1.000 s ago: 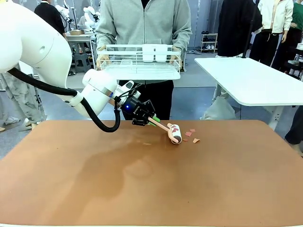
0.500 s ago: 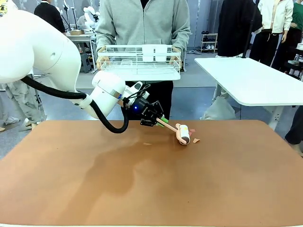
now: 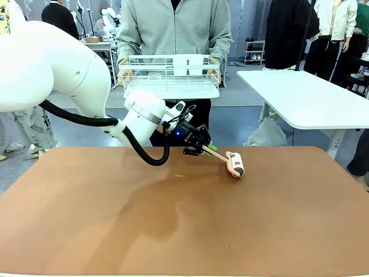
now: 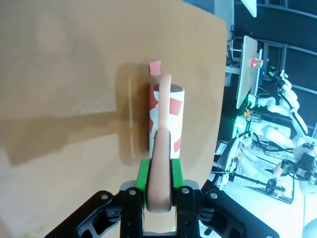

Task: Clean the table.
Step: Clean the table with the Lint Roller when the human lifts the Dish drying rack.

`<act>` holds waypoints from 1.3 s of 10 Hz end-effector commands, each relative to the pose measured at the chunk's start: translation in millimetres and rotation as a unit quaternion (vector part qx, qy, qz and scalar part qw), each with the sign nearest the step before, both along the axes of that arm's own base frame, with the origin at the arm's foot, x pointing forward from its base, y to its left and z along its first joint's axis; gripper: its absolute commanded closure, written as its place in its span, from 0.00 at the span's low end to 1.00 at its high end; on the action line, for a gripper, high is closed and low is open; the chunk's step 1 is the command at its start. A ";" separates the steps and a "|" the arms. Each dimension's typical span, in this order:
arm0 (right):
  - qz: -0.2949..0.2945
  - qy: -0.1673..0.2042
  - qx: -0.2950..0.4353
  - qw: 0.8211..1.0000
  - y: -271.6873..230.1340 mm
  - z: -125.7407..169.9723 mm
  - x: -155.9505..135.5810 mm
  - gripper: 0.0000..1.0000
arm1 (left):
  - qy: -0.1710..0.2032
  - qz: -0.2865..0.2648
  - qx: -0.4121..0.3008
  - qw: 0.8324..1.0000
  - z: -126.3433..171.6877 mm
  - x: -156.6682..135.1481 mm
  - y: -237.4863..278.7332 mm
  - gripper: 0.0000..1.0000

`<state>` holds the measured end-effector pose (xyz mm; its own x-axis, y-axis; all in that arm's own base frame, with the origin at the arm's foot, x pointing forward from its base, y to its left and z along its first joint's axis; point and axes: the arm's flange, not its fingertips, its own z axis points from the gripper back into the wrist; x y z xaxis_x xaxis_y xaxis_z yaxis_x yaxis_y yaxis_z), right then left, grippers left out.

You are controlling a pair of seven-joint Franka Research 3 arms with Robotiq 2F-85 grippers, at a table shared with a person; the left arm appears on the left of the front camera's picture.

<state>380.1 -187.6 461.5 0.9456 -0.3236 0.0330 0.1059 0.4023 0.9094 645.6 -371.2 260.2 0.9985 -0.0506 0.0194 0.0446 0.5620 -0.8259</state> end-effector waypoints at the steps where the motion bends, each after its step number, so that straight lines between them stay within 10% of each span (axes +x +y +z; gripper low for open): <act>1: 0.004 -0.005 0.001 1.000 -0.3 2.9 -2.0 0.00 | -0.020 0.030 0.035 0.999 -19.2 -4.4 -9.7 0.78; 8: 0.004 -0.005 0.001 1.000 -0.3 2.9 -2.0 0.00 | -0.011 0.026 -0.004 1.000 -16.6 -1.1 -47.2 0.78; 13: 0.004 -0.005 0.001 1.000 -0.3 2.9 -2.0 0.00 | -0.014 0.032 -0.076 0.996 44.2 -12.3 -32.6 0.78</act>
<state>380.0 -187.5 461.6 0.9457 -0.3234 0.0330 0.1058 0.4022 0.9094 647.3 -416.4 289.3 0.9988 0.0104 0.0477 0.0367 0.4833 -0.8747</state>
